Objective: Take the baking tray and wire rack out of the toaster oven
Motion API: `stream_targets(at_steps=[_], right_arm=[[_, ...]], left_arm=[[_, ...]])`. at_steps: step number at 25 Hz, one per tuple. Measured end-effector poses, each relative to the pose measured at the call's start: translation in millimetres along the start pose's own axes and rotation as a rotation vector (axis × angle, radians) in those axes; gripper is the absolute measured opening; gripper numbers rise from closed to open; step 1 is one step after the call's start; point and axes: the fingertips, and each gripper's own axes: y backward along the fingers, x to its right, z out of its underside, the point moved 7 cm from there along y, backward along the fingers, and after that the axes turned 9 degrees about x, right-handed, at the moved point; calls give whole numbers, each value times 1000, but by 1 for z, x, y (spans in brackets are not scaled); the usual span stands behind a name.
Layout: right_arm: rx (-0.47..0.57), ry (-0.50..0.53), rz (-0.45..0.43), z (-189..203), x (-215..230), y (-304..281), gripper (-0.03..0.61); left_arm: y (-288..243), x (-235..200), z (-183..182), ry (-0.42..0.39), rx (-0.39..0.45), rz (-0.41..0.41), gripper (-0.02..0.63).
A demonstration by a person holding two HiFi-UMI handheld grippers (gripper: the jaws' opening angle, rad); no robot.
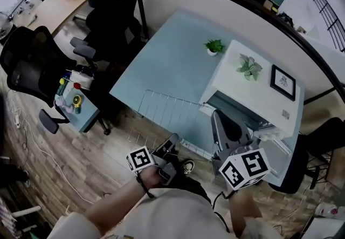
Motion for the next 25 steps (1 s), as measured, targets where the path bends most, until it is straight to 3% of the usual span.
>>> stream_targets(at_steps=[6,12,25], right_arm=[[4,0,-79,-7,-12,-35,3],[5,-3,-102,-11,-12,-61,3],[-24,12,-66,-5,5,-95,3]], left_arm=[[17,1,-45,-19,117,-16,3],[17,-5,-83,-55,166,-71,3],[-50,-49,-156,-131,66,-196,4]])
